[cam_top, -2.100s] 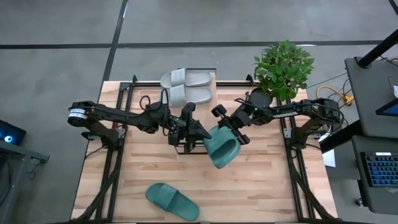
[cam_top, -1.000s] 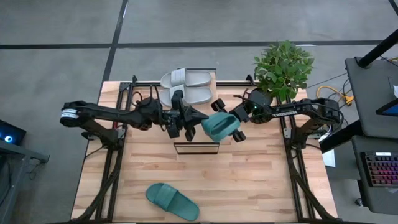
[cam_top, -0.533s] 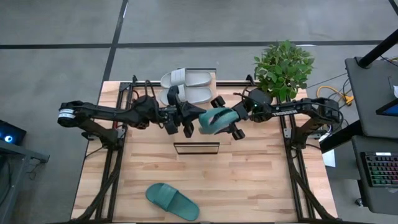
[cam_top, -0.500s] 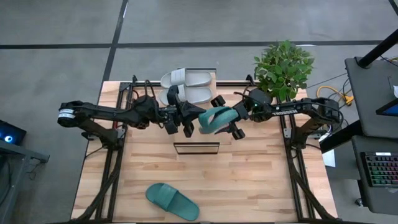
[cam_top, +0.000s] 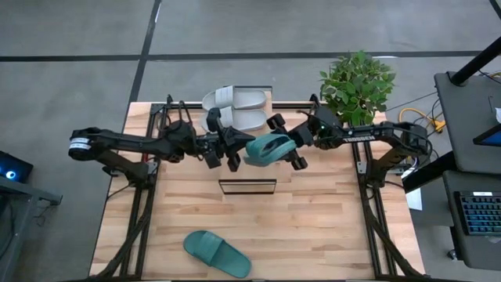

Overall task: Pick and place slides into the shelf
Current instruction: Put the left blue slide on the shelf

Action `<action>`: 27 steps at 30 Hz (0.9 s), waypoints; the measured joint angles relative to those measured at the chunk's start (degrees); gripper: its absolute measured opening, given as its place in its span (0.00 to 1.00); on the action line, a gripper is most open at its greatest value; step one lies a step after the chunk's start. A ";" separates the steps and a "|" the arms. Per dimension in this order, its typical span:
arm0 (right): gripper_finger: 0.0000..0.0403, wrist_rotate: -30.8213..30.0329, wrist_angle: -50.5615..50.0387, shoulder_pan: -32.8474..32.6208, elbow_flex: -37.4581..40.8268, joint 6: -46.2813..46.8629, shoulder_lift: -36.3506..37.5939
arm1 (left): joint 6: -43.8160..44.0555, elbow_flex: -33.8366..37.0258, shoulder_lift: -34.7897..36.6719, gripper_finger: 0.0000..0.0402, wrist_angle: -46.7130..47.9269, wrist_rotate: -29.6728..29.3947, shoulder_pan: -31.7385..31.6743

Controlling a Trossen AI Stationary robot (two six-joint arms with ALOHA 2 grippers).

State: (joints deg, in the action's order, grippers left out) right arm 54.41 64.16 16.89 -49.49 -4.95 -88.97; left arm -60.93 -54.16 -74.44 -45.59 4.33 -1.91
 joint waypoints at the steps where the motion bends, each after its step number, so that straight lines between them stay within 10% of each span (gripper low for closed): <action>1: 0.47 0.00 -0.09 0.45 -0.01 0.00 0.02 | 0.00 0.42 0.65 0.00 0.01 -0.04 -0.01; 27: 0.61 -0.26 -5.99 3.88 -0.01 2.46 6.22 | -5.83 9.31 13.52 0.00 7.06 -16.98 0.02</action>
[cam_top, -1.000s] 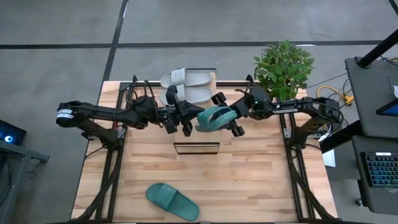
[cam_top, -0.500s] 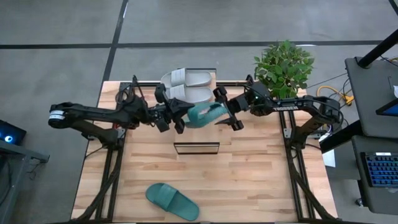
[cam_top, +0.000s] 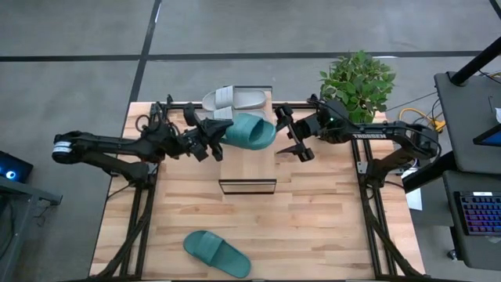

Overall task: Pick and place slides into the shelf
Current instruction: Put the left blue slide on the shelf

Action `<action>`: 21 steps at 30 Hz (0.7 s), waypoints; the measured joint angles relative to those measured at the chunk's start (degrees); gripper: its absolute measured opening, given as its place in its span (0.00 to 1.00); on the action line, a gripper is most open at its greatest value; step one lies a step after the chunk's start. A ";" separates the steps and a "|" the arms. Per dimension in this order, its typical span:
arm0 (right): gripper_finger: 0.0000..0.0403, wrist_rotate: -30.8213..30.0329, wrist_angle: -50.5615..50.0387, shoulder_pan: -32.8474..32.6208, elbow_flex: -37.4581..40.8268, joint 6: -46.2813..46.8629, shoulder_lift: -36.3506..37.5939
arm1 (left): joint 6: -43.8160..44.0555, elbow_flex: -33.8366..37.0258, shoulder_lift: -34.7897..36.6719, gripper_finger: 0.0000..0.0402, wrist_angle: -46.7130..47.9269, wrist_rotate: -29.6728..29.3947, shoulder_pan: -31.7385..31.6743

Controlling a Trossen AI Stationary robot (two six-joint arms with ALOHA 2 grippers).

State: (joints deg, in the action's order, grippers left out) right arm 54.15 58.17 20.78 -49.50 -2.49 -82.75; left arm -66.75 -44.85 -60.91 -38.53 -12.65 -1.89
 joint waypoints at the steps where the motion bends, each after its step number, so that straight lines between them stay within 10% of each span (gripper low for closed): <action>1: 0.61 -0.02 -0.84 0.04 0.00 -0.35 0.55 | -0.11 0.01 0.39 0.00 1.07 -0.40 0.00; 21: 0.61 -5.29 -25.32 0.00 0.02 -12.31 15.57 | -1.62 0.01 -1.61 0.00 9.07 -11.91 0.40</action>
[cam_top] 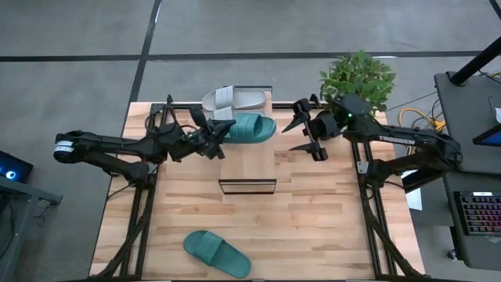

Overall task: Pick and place slides into the shelf
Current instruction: Put the left blue slide on the shelf

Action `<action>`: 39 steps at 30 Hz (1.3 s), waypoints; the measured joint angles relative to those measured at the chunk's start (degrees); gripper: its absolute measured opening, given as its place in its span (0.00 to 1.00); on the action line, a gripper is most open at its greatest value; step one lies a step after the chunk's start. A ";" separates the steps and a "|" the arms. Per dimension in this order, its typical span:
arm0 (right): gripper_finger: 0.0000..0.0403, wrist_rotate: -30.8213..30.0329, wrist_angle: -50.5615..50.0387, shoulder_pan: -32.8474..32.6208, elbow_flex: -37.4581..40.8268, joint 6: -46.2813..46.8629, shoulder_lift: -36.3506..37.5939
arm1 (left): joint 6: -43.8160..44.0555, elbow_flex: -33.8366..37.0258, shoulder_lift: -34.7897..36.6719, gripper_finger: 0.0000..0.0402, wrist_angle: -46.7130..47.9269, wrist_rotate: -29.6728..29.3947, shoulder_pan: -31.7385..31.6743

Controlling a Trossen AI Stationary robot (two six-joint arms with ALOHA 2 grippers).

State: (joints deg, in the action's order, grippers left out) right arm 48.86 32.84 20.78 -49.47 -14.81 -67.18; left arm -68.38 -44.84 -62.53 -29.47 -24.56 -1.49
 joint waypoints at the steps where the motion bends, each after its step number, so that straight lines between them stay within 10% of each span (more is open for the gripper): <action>1: 0.61 -0.46 -1.30 0.02 0.00 -0.56 0.56 | -0.06 0.00 0.00 0.00 0.50 -0.09 0.15; 22: 0.61 -0.97 -3.83 0.01 0.00 -0.57 1.55 | -5.84 -0.11 -7.52 0.00 4.41 -20.48 8.78; 39: 0.61 -0.96 -6.08 0.04 0.02 -0.24 1.52 | -11.66 -4.06 -20.19 0.00 -4.60 -21.32 8.72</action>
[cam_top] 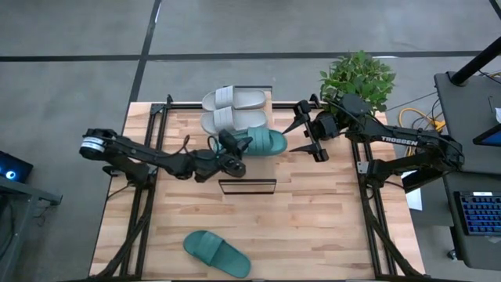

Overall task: Pick and place slides into the shelf
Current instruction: Put the left blue slide on the shelf

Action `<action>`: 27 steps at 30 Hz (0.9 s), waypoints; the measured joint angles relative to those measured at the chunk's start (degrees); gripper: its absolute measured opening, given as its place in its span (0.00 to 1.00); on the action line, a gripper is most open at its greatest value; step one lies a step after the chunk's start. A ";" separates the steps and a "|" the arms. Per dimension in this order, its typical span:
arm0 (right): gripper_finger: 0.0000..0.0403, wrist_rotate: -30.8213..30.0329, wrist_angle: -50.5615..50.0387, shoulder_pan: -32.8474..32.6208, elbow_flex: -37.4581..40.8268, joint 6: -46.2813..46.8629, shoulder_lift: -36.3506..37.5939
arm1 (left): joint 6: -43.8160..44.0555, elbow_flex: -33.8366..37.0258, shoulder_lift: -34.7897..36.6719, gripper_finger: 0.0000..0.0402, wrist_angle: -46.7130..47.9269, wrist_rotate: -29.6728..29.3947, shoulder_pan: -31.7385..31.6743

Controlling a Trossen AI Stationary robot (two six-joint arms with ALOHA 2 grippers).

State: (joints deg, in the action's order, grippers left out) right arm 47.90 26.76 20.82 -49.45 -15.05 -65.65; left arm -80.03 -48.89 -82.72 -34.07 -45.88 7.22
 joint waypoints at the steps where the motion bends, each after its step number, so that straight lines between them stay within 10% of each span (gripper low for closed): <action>1: 0.61 0.00 -0.02 0.00 0.00 0.00 0.03 | -0.28 -0.36 -0.54 0.00 -0.02 -0.16 0.00; 27: 0.61 0.02 -4.11 0.00 0.02 -0.17 2.94 | -2.84 -3.09 -3.62 0.16 0.57 -1.50 -2.61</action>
State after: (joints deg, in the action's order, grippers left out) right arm 47.92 22.65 20.82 -49.43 -15.22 -62.72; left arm -82.87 -51.99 -86.35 -33.50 -47.38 4.61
